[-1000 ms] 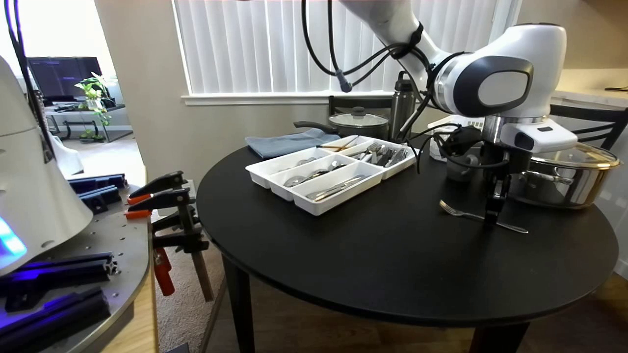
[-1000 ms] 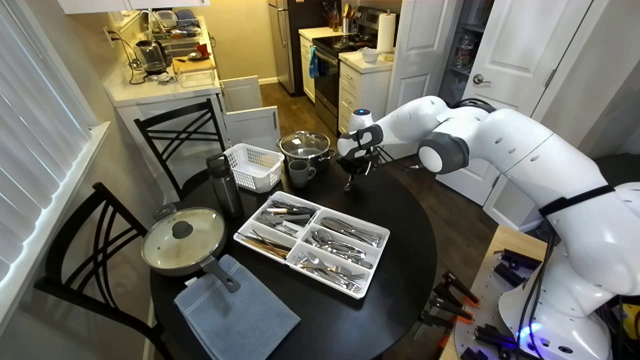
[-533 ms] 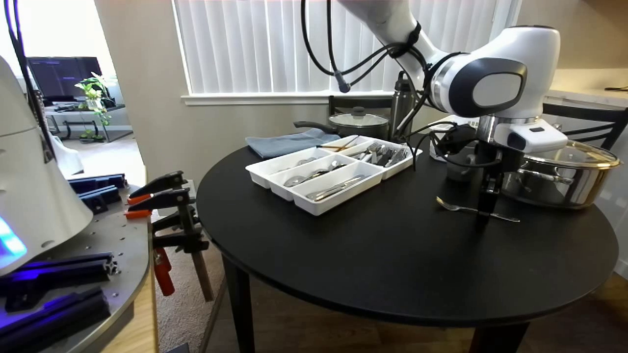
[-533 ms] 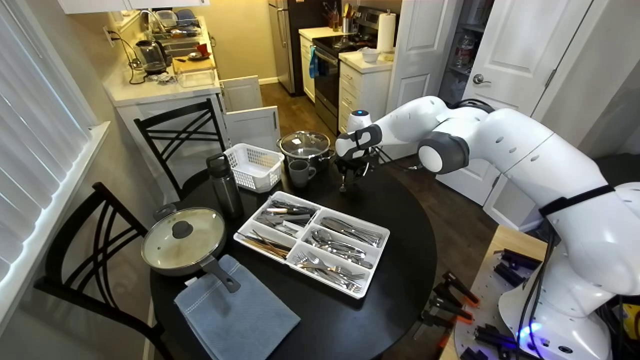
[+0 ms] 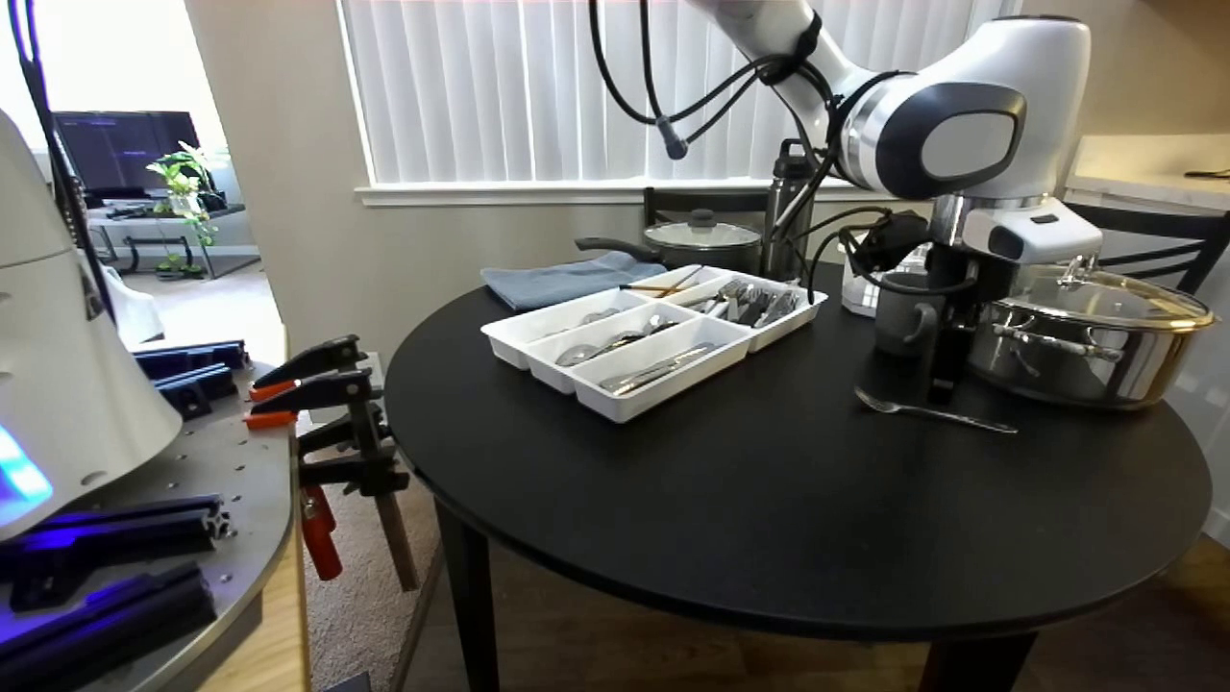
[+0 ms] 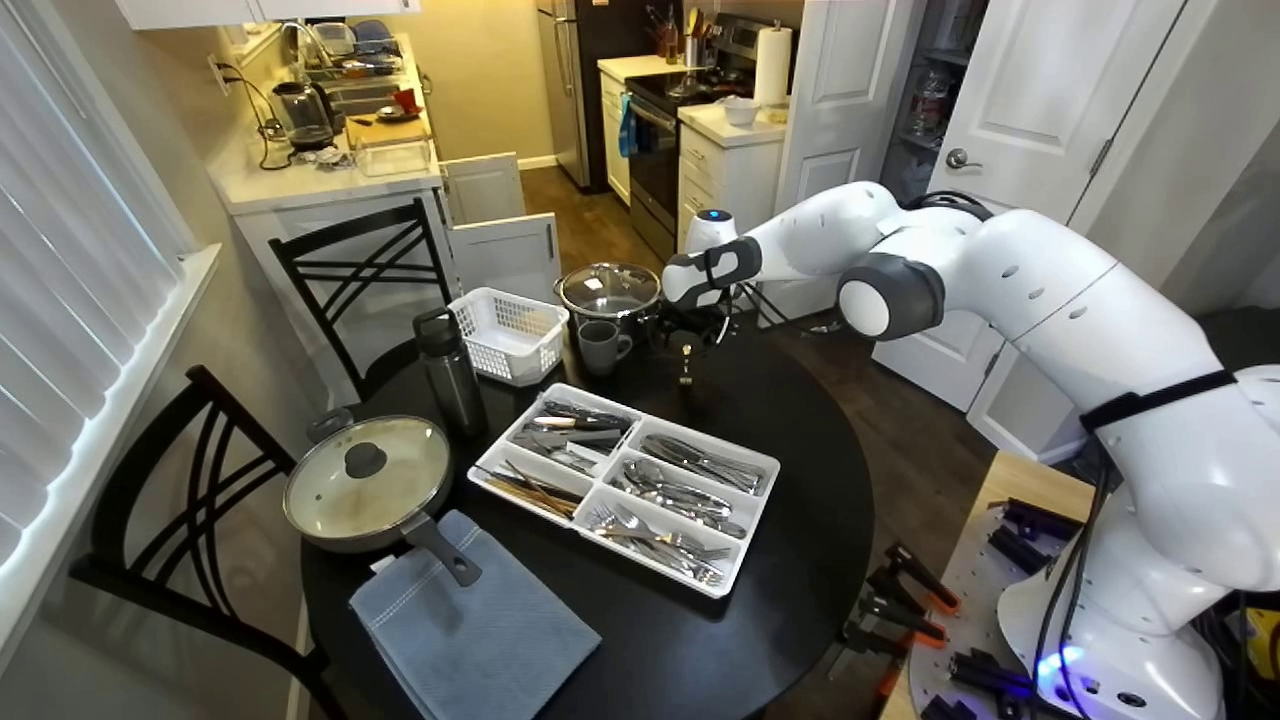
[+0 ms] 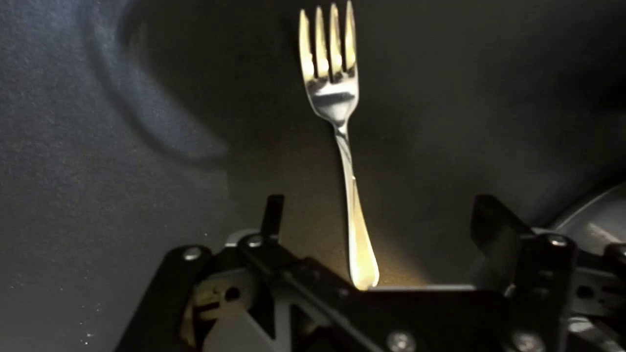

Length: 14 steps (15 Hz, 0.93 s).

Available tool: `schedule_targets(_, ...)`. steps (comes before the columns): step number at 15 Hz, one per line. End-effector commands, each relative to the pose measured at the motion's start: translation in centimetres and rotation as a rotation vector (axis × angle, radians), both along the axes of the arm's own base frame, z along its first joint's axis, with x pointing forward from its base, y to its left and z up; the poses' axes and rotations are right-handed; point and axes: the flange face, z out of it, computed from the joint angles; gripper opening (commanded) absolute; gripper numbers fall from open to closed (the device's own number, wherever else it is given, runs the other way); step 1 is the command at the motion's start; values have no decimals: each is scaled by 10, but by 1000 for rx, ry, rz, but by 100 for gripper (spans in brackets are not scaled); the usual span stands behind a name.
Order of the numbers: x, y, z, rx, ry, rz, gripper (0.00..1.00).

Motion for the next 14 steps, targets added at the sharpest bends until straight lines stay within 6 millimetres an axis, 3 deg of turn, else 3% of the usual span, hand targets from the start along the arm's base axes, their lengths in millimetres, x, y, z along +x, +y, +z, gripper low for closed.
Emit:
schedule_targets(1, -1, 7, 9, 40, -5, 32, 100)
schedule_targets(7, -9, 20, -30, 83, 87, 46, 100)
schedule_targets(14, -12, 18, -32, 44, 101, 43, 100)
